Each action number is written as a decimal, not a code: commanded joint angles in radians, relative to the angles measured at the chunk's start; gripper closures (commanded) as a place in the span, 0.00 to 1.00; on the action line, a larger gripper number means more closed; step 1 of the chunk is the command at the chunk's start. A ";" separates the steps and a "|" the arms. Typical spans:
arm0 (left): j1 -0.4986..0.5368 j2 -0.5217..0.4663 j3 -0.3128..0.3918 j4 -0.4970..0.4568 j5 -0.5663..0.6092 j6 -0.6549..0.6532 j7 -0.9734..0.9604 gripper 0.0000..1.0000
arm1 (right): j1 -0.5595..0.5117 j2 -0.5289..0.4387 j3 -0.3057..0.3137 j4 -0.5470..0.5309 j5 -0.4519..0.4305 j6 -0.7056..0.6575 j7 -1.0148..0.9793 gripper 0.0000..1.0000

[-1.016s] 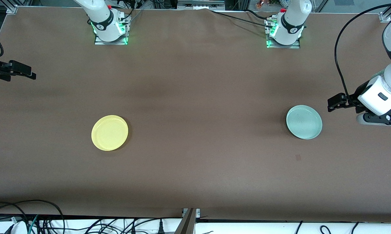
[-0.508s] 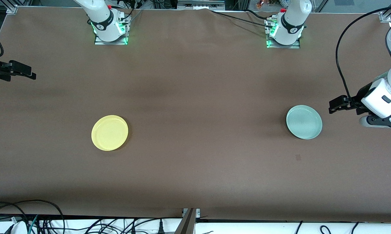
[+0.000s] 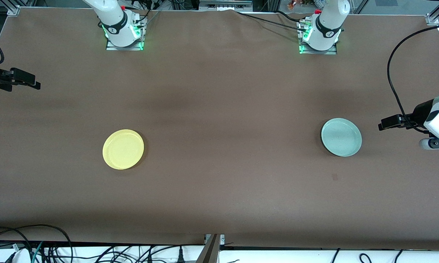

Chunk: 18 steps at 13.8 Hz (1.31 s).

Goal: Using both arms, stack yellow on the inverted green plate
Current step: 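Move the left gripper to the rim of the green plate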

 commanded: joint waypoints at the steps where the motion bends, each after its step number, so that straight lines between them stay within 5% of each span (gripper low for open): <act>1: 0.008 -0.008 0.040 -0.105 -0.065 0.121 0.138 0.00 | -0.002 0.005 0.000 0.011 0.019 -0.005 -0.001 0.00; 9: 0.045 0.130 0.068 -0.288 -0.211 0.426 0.319 0.00 | -0.002 0.005 0.000 0.011 0.019 -0.003 -0.001 0.00; 18: 0.108 0.271 0.080 -0.297 -0.361 0.454 0.553 0.00 | -0.010 0.005 0.000 0.011 0.019 -0.003 -0.003 0.00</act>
